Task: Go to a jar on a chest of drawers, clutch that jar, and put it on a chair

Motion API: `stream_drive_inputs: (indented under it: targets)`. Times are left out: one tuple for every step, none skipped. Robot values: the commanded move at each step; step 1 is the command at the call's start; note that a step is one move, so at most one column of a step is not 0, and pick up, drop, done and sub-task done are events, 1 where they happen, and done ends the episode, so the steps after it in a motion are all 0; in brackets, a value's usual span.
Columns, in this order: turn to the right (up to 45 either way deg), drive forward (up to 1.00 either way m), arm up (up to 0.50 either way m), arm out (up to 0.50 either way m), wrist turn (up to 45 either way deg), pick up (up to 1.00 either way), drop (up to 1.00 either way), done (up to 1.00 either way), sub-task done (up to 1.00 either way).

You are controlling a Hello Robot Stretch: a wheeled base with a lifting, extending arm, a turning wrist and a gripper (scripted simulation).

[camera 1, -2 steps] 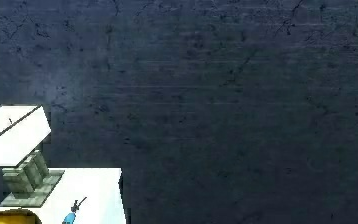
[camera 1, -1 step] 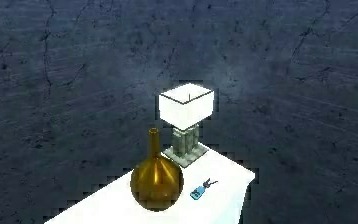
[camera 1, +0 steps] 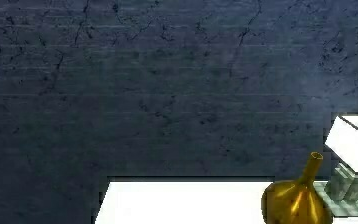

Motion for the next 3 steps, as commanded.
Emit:
stream_drive_inputs:
  targets:
    - [-45.0, 0.00, 0.00, 0.00, 0.0, 0.00, 0.00, 0.00, 0.00]
    - [0.0, 0.00, 0.50, 0.00, 0.0, 0.00, 0.00, 0.00, 0.00]
    - [0.0, 0.00, 0.38, 0.00, 0.0, 0.00, 0.00, 0.00, 0.00]
